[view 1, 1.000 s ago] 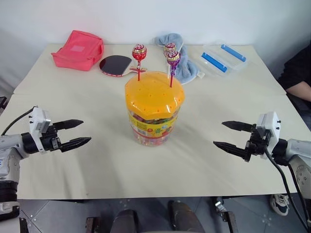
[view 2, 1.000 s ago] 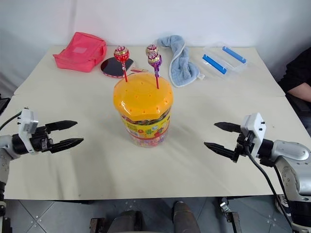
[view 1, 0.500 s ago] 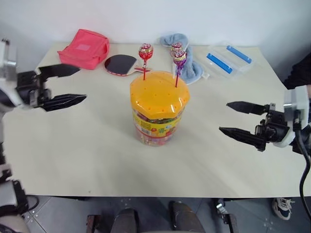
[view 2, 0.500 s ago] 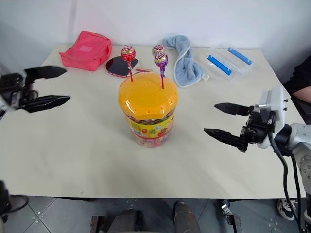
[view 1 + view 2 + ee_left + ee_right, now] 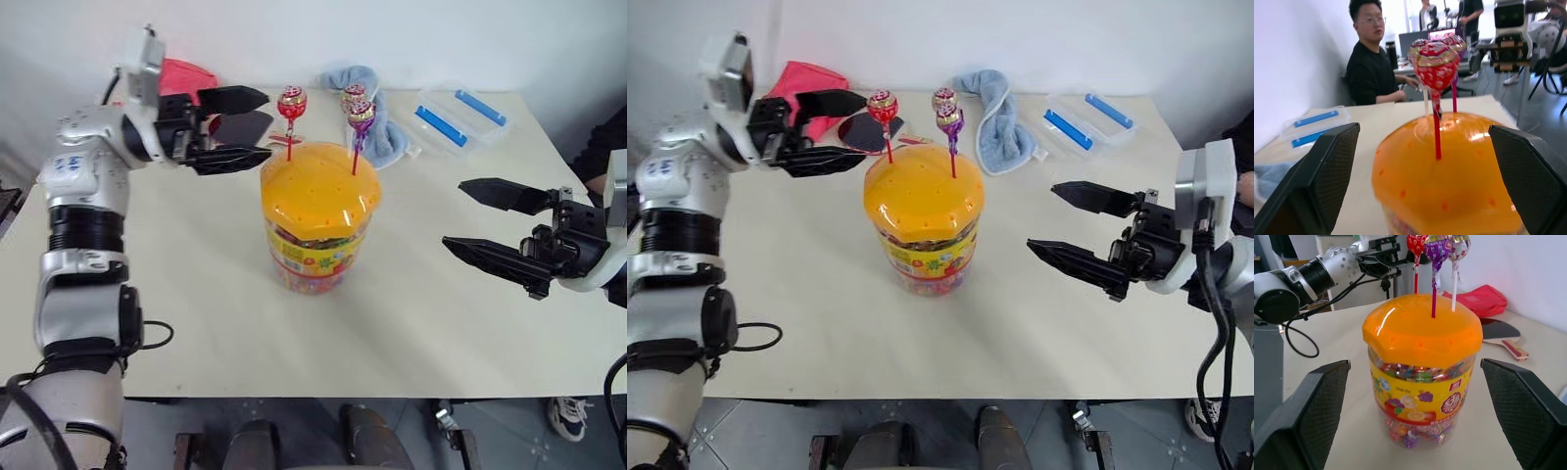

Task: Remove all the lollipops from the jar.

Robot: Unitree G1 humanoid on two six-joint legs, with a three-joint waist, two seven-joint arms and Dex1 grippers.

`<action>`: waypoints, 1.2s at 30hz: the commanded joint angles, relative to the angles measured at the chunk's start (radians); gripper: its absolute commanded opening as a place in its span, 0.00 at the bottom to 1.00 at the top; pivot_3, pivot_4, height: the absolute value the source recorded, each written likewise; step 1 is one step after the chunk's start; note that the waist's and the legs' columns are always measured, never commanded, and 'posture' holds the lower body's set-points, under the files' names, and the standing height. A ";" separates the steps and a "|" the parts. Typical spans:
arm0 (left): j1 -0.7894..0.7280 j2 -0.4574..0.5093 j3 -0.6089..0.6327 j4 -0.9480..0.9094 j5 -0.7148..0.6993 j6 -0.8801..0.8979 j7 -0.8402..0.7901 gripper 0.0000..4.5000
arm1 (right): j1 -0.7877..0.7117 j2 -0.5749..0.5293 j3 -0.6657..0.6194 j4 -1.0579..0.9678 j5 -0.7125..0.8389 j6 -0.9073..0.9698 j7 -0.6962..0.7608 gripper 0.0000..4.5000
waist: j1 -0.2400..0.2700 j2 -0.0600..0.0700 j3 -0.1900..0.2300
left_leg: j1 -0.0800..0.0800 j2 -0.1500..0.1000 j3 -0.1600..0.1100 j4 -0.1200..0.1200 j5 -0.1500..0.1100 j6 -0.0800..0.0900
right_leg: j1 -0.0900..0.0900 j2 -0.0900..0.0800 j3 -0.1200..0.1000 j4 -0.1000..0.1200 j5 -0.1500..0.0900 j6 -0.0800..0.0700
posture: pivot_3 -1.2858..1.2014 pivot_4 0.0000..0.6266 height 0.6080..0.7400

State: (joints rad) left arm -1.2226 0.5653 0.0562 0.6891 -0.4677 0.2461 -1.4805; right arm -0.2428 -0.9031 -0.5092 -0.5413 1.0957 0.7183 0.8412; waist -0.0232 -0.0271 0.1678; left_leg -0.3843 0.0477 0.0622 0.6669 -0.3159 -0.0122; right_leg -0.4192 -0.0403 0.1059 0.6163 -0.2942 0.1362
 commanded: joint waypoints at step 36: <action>-0.122 0.261 -0.030 -0.129 0.224 0.705 0.541 0.01 | -0.064 -0.090 -0.002 0.110 -0.014 -0.073 0.216 1.00 | -0.007 0.001 0.001 | -0.006 0.000 0.001 0.001 0.001 -0.001 | -0.012 0.001 0.004 0.010 -0.002 0.001 | 0.52 0.24 1.00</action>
State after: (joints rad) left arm -1.3699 0.7899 0.0336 0.6070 -0.2734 0.8624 -0.9824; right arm -0.2990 -0.9753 -0.4989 -0.4304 1.0806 0.6684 1.0254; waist -0.0300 -0.0264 0.1691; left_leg -0.3899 0.0476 0.0631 0.6684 -0.3152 -0.0132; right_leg -0.4309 -0.0393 0.1099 0.6260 -0.2958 0.1371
